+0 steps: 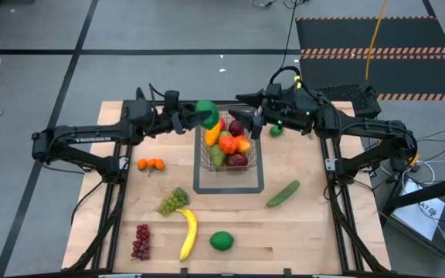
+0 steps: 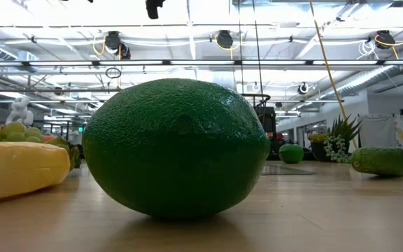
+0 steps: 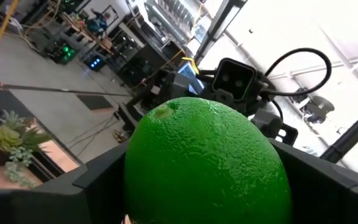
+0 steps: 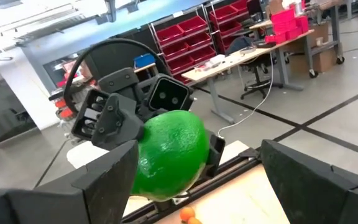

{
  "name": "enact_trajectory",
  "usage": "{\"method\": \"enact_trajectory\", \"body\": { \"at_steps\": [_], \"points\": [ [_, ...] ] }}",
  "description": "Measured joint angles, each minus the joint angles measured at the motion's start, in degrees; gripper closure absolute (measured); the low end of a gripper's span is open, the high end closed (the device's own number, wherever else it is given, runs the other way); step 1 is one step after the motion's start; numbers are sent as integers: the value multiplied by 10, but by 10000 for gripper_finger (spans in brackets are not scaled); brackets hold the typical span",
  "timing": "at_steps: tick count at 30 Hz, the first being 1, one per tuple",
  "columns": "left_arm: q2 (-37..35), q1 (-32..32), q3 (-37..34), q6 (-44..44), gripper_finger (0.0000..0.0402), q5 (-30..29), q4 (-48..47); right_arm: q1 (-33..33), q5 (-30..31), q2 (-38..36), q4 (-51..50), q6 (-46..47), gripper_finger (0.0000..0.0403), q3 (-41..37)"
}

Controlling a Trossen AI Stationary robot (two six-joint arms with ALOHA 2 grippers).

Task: Build produce basket
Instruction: Put the top left green lime into the gold wire basket

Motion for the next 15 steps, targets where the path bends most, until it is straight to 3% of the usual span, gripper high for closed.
{"method": "enact_trajectory", "body": {
  "at_steps": [15],
  "points": [
    [0,31,0,26,64,-15,-3,0,0,0,8,3,69,-44]
  ]
}}
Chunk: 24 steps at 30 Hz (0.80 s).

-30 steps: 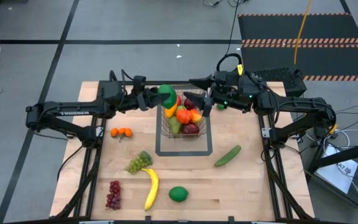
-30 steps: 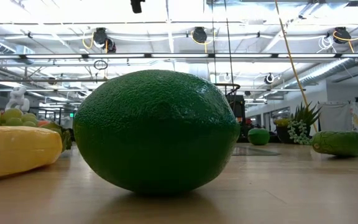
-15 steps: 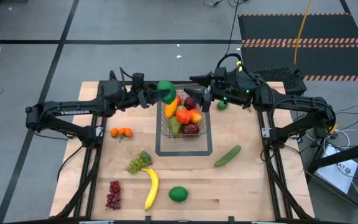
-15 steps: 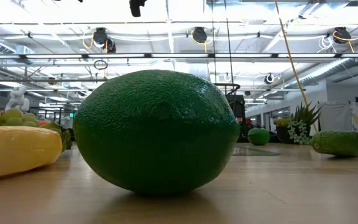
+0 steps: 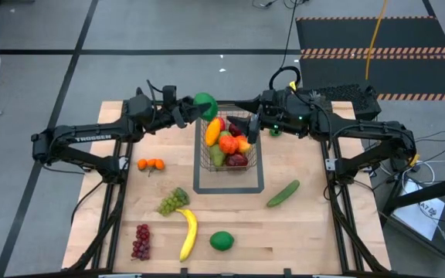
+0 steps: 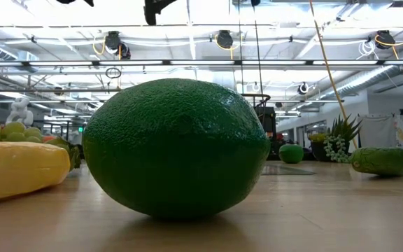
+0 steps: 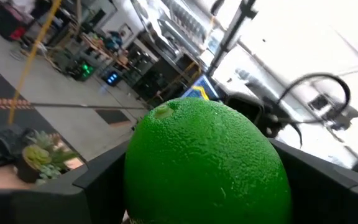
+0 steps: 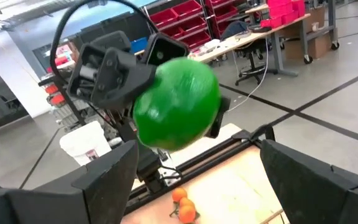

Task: Build produce basket
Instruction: Put the top left green lime into the gold wire basket

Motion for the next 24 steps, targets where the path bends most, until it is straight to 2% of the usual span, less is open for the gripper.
{"method": "enact_trajectory", "body": {
  "at_steps": [4,8,12,17,20,24],
  "points": [
    [0,3,0,0,64,-23,-4,0,0,0,1,0,69,-9],
    [0,3,0,-8,64,-78,-38,1,17,11,1,-25,69,-11],
    [1,3,0,-109,64,-147,-55,9,31,24,50,-136,69,-11],
    [10,3,0,-238,64,-187,-27,29,75,31,115,-276,69,-11],
    [17,1,1,-257,64,-208,9,31,123,31,113,-326,69,-11],
    [30,-3,0,-235,64,-231,51,29,160,39,113,-375,69,-11]
  ]
}}
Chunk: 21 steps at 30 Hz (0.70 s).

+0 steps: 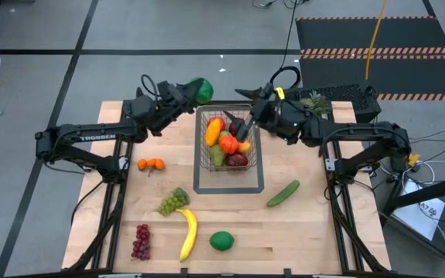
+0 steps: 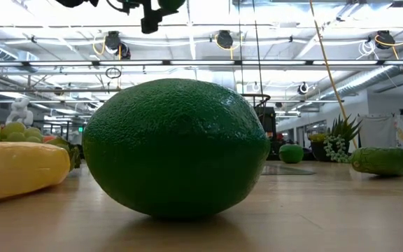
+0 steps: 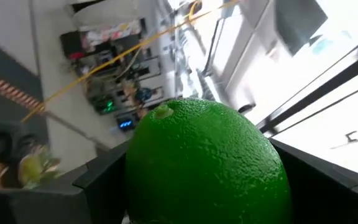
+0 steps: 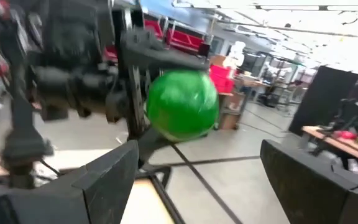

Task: Build produce basket
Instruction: Put the top left green lime into the gold wire basket

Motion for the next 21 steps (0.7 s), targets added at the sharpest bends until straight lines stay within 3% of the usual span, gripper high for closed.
{"method": "enact_trajectory", "body": {
  "at_steps": [8,21],
  "points": [
    [39,-16,0,0,64,-4,49,-8,-10,40,56,-17,67,0],
    [68,-50,0,19,64,-13,75,-15,-16,60,59,-47,43,0]
  ]
}}
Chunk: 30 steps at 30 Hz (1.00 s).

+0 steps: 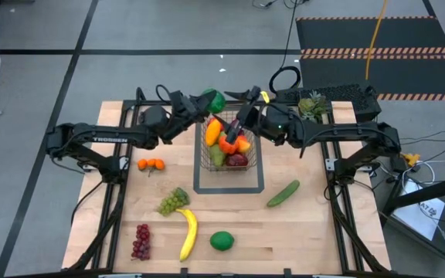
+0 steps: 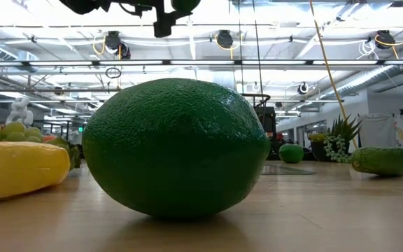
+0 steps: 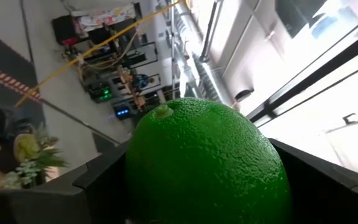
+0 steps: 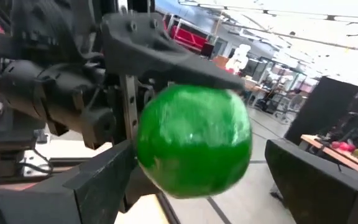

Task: Build produce basket
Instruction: Put the top left green lime into the gold wire basket

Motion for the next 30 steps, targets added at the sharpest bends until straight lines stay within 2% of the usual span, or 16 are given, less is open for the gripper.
{"method": "enact_trajectory", "body": {
  "at_steps": [3,18,22,30],
  "points": [
    [4,-3,0,7,64,-2,2,-6,-26,8,-2,6,43,0],
    [4,-7,0,9,64,-5,3,-25,-37,14,6,-10,43,0],
    [4,-11,0,9,64,3,2,-26,-66,20,5,-13,44,0],
    [3,-16,0,36,64,26,2,-26,-68,42,34,2,44,0]
  ]
}}
